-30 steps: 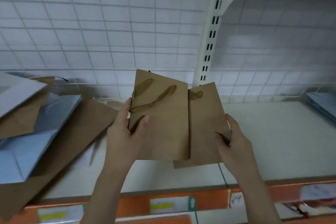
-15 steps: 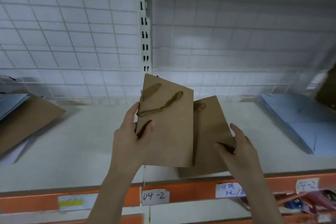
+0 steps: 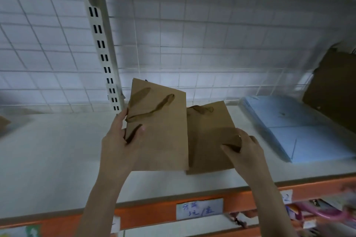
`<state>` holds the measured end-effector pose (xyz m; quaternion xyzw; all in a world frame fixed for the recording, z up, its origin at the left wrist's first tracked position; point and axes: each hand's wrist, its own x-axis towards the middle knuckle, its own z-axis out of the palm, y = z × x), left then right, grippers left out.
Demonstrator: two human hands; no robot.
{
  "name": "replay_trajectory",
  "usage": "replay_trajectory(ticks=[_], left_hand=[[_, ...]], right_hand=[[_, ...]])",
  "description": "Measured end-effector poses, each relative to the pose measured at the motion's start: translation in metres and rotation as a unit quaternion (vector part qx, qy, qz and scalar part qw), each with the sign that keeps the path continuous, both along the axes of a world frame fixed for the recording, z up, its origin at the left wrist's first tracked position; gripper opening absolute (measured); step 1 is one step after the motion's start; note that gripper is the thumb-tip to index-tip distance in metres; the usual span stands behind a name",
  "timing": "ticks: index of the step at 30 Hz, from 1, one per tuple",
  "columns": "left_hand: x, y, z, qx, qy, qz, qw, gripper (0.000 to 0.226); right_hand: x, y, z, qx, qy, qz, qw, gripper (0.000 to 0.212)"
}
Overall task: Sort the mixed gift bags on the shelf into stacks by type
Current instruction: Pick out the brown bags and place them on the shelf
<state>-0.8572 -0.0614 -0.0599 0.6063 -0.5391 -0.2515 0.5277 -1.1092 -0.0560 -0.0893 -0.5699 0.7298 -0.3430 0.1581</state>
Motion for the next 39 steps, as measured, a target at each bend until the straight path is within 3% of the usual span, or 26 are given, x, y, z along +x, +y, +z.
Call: replay_trajectory(ticks=[8,14,20,23,29,32,39], left_hand=[[-0.1,-0.015,-0.022,0.021,0.029,0.013,0.999,0.049],[-0.145,-0.015,-0.031,0.042,0.02,0.051,0.998,0.049],[-0.152,-0.017,-0.03,0.058,0.022,0.114,0.992,0.048],[-0.169,-0.023,-0.03,0.063,0.023,0.109,0.992,0.045],[-0.213,-0.035,-0.046,0.08,-0.135,0.027,0.987,0.033],[-0.218,-0.036,-0.057,0.107,-0.239,0.012,0.965,0.036],[-0.223,-0.041,-0.06,0.126,-0.39,-0.005,0.912,0.042]], right_hand=[[-0.106,-0.03,-0.006,0.089,0.125,0.009,0.988,0.049],[-0.117,-0.043,-0.016,0.105,0.209,0.093,0.968,0.041],[-0.132,-0.048,-0.016,0.065,0.173,0.142,0.972,0.023],[-0.141,-0.047,-0.01,0.056,0.144,0.158,0.975,0.025],[-0.145,-0.049,-0.011,0.052,0.118,0.162,0.978,0.021],[-0.144,-0.05,-0.012,0.051,0.123,0.163,0.978,0.018],[-0.138,-0.052,-0.012,0.068,0.136,0.151,0.977,0.027]])
